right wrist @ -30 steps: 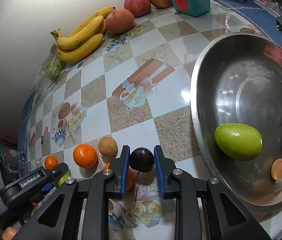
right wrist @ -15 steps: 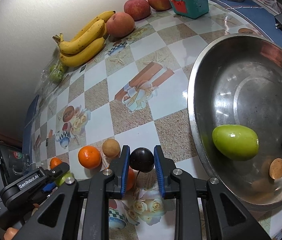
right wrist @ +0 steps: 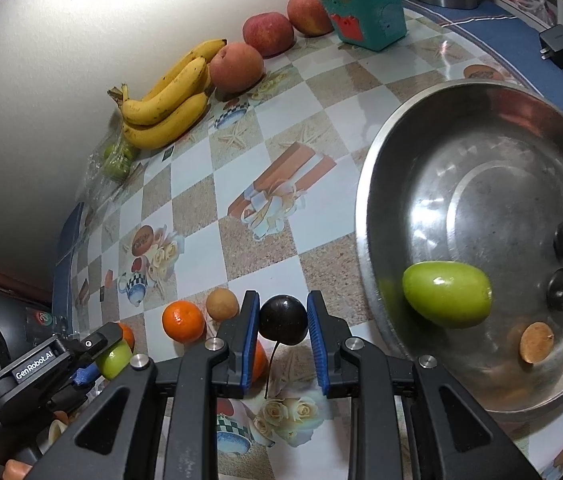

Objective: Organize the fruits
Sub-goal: 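Carry the mango in the left gripper and the plum in the right gripper over the pan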

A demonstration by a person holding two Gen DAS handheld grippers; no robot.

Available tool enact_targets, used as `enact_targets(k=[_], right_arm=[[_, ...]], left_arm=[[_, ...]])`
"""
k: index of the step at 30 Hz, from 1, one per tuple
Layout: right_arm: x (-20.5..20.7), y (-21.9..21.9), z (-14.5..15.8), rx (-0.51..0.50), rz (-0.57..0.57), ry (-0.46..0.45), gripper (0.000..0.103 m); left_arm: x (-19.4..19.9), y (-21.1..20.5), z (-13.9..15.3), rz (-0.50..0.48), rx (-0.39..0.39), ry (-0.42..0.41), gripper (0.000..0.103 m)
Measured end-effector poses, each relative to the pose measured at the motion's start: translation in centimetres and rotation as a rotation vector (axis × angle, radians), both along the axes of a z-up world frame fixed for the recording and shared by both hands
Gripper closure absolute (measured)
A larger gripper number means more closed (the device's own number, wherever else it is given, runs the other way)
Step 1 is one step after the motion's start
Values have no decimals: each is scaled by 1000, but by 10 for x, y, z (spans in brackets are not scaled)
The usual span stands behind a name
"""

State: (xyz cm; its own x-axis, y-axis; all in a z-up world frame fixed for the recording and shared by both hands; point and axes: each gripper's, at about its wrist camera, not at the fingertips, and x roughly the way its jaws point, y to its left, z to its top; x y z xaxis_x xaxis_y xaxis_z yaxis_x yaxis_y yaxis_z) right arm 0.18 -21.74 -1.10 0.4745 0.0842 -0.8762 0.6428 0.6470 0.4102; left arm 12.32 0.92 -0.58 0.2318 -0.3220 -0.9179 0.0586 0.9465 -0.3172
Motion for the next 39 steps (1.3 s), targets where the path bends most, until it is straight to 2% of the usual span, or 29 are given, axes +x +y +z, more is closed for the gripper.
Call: enact_targets(k=[11,26,32,39], right_arm=[[-22,-30,9,-19,-72,-19,78],[-70,-85,13,-41,-224,-10,78],[-89,-106,14,-47,-282,-10,78],[-100,-119,17,-75,-315,-23,78]], left_arm=[[-19,-35,6,-59,-35,-1,62],[-56,-109,10,-219,-61,-3,62],[-73,-145,14,-313,-82,-33,61],[-89,-187,15,-430,-106,-108,61]])
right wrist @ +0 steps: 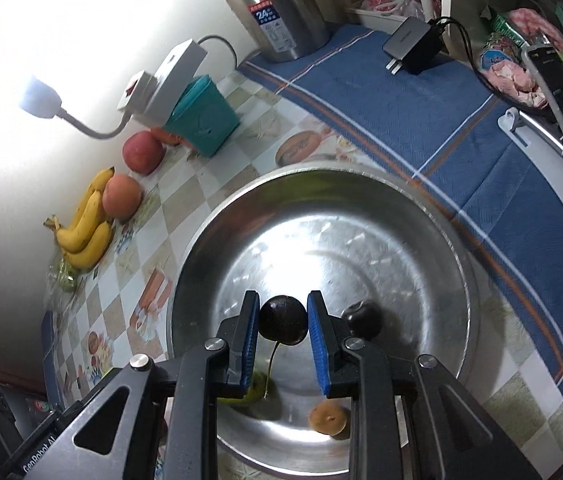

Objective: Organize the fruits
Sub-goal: 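Carry the mango in the left gripper and the plum in the right gripper over the pan, then open the left gripper to drop the mango while the right gripper releases the plum into the pan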

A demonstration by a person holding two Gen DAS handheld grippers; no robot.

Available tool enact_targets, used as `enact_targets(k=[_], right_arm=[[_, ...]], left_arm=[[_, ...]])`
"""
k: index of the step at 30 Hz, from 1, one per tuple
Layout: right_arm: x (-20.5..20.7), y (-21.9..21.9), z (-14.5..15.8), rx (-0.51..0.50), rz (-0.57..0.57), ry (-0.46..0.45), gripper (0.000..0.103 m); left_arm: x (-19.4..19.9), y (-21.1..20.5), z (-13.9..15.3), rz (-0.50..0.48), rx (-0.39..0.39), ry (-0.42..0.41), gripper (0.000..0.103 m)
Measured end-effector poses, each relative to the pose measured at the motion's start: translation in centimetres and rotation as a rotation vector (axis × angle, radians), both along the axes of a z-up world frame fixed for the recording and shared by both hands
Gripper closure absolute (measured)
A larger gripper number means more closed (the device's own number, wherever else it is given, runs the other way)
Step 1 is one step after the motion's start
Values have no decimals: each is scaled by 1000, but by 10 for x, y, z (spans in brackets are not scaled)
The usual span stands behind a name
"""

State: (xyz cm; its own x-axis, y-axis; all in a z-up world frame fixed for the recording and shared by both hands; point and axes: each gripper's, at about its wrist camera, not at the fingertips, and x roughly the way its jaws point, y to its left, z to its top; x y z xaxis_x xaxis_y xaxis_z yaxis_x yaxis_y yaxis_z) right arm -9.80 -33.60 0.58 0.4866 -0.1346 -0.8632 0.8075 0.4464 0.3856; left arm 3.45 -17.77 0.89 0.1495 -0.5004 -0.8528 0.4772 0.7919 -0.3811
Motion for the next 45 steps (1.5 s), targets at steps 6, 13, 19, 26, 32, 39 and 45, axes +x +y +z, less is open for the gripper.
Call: enact_targets(k=[6,13,19,26,32,39,45], right_arm=[[5,-4,-6,-41,24,-11,78],[14,-5,-9,-110,69,-18,78],[16,-9,-19,-114,69,15,77],[16,-11,-27,-106,68,45,77],[17,-10,-31,-95,64,56,77],[16,-10,-32,-87,57,62,77],[17,-11,-35,-78,53,68,76]], left_arm=[[-9,-27,-3,-73,-27,-84,61],[-12,-45,-14,-110,-46,-111,61],[-13,-52,-30,-124,-14,-99,61],[-14,-53,-37,-126,0,-89,61],[-12,-52,-38,-127,-2,-81,61],[-12,-53,-40,-129,-2,-74,60],[-10,-52,-37,-120,-5,-80,60]])
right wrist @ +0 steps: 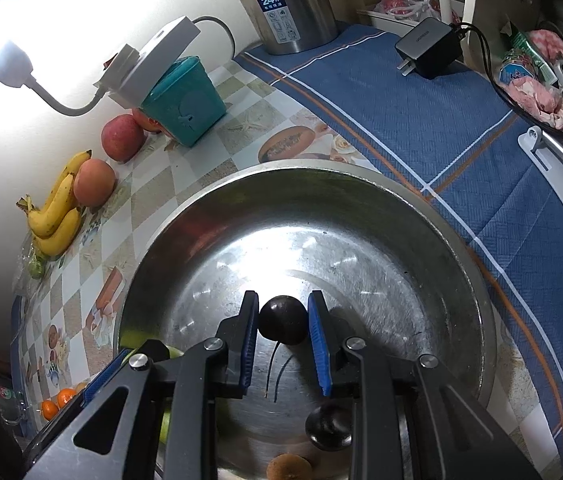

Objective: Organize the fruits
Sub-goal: 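Open the left gripper to drop the mango while the right gripper releases the plum into the pan, then withdraw both open grippers from the pan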

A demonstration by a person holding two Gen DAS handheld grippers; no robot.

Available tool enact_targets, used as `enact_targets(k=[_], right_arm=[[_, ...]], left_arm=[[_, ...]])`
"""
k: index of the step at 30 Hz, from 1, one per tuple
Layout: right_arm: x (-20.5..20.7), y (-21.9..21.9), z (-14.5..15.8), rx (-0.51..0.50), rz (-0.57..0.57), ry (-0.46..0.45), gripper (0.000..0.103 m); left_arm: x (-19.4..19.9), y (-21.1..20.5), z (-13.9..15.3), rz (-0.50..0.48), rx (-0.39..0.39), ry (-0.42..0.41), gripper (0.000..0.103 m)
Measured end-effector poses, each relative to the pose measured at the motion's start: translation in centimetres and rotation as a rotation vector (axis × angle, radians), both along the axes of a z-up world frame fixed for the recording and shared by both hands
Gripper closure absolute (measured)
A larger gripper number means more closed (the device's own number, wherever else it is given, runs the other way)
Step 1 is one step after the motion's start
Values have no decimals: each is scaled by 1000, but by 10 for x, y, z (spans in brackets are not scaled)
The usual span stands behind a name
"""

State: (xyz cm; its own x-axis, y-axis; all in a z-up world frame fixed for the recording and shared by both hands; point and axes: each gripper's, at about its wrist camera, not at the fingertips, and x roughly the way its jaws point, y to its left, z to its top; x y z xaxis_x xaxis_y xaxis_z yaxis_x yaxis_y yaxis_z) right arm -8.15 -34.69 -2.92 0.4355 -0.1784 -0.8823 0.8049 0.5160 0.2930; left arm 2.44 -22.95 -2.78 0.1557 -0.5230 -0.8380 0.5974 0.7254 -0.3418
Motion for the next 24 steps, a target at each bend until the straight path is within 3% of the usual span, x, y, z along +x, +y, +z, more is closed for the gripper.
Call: enact_targets(k=[4,6,8,12,15,24], right_arm=[[1,0,-1,5,2,3,72],[0,-1,1,3,-7,1,61],[-2,-1,4,9,-16,-5,60],[-3,0,13,0,-14,-19,60],[-3,2,24,-20,-9,-31,60],[-8,8,37,-15,-2,20,59]], left_arm=[[3,2,4,3,-8,0,60],[4,3,9,4,-18,-3,57],[5,5,13,9,-22,-9,51],[6,8,24,10,-30,-21,50],[5,10,33,10,-10,-51,44],[8,26,45,48,116,-91,43]])
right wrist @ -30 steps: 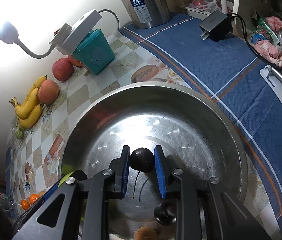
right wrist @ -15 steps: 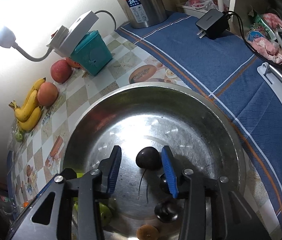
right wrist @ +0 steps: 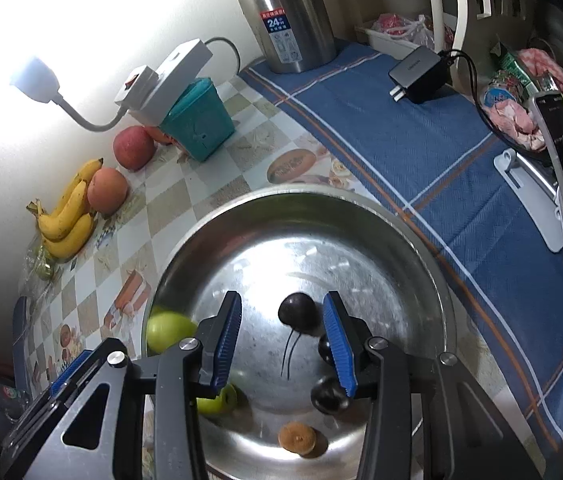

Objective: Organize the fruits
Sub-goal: 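Withdraw both open grippers from the pan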

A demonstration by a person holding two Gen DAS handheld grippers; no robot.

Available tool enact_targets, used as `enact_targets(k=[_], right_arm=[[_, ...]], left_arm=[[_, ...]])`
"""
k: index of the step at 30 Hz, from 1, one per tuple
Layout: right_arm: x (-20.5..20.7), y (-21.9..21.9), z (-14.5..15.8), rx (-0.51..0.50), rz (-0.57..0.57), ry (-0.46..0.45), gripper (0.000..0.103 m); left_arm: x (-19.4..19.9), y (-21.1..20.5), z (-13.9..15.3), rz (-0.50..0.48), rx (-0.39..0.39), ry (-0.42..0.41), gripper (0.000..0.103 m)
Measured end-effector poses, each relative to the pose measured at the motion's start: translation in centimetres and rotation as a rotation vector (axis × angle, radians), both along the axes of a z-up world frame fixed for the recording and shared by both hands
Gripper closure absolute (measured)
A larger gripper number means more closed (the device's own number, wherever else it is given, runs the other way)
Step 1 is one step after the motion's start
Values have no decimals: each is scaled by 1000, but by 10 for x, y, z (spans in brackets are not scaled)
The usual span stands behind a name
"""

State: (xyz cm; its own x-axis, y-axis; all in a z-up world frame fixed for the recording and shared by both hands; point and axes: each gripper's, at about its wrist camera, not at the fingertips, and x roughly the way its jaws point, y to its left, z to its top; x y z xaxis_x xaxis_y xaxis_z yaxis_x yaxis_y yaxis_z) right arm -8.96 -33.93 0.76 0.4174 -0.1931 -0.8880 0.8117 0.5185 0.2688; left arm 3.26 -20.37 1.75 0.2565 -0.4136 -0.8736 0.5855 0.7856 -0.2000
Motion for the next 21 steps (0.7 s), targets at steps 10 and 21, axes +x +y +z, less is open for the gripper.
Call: enact_targets(k=[10,21], right_arm=[[-6,17,5,10,41,84,59],[-5,27,7,5,83,98,59]], left_arm=[[3,32,-5,93,122,24,42],[1,49,-1,117,141,26,41]])
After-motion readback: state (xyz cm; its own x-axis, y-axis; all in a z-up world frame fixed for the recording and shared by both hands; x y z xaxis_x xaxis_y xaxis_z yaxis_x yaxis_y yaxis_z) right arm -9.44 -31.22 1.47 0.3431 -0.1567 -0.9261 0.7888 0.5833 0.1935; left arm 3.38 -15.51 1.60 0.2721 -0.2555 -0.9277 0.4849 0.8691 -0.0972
